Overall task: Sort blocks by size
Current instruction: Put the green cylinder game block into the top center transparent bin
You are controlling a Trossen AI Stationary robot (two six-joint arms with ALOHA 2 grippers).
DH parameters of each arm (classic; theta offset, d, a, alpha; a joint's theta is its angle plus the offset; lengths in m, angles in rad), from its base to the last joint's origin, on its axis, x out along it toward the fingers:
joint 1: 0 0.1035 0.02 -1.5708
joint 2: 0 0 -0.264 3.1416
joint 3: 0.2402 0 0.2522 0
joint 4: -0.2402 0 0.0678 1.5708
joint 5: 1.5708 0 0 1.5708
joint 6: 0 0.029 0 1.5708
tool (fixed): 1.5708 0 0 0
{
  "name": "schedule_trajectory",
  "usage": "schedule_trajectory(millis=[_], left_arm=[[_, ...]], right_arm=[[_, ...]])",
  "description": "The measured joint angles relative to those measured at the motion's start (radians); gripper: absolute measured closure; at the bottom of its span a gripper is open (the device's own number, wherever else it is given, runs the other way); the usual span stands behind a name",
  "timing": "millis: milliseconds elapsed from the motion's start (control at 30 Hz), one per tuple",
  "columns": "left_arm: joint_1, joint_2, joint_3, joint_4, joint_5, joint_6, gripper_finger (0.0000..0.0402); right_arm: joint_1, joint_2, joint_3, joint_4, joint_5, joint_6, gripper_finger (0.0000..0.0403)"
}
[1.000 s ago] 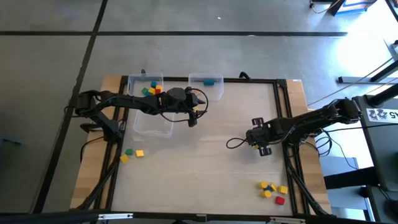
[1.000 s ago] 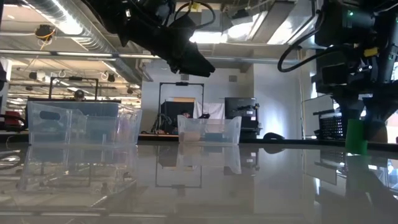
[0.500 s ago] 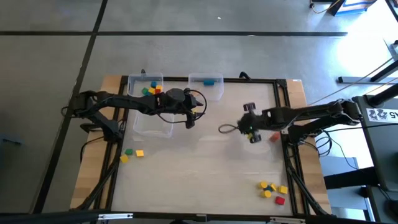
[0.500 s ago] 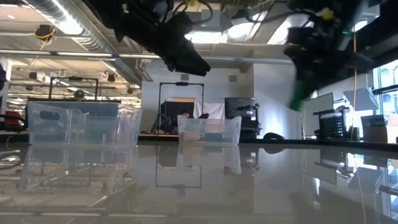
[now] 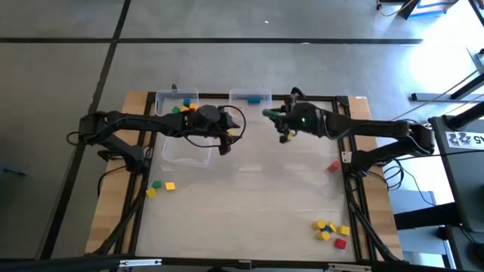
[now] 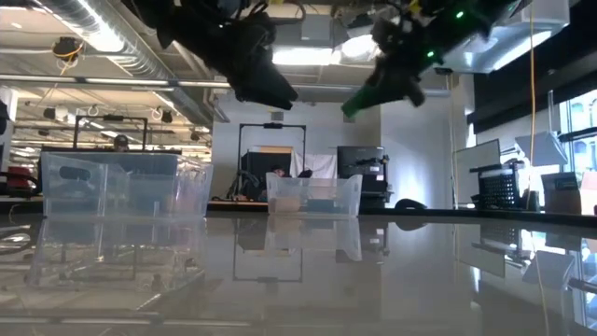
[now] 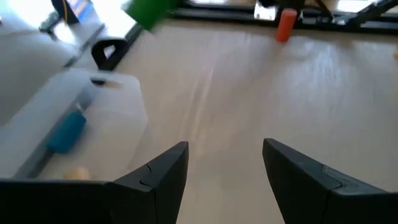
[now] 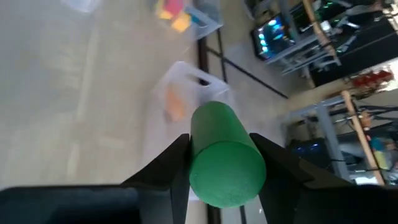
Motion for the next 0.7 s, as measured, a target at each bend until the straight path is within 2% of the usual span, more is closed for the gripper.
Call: schedule_trajectory(millis=[233,467,700], left_arm=[[-0.012,0.0,0.0,-0.011,0.001,-0.027,0.0196],[-0.009,0.001,0.0,-0.009,0.0,-0.027,0.0196],[-0.009,0.001,0.0,-0.01,0.0,-0.027,0.0196]], right_arm=[[-0.129,0.15,0.0,0.215,-0.114,-0.047,0.0257],[-0.218,0.315,-0.001,0.366,-0.157,-0.041,0.0257],[-0.265,0.448,-0.002,0.439,-0.164,-0.018,0.0256]])
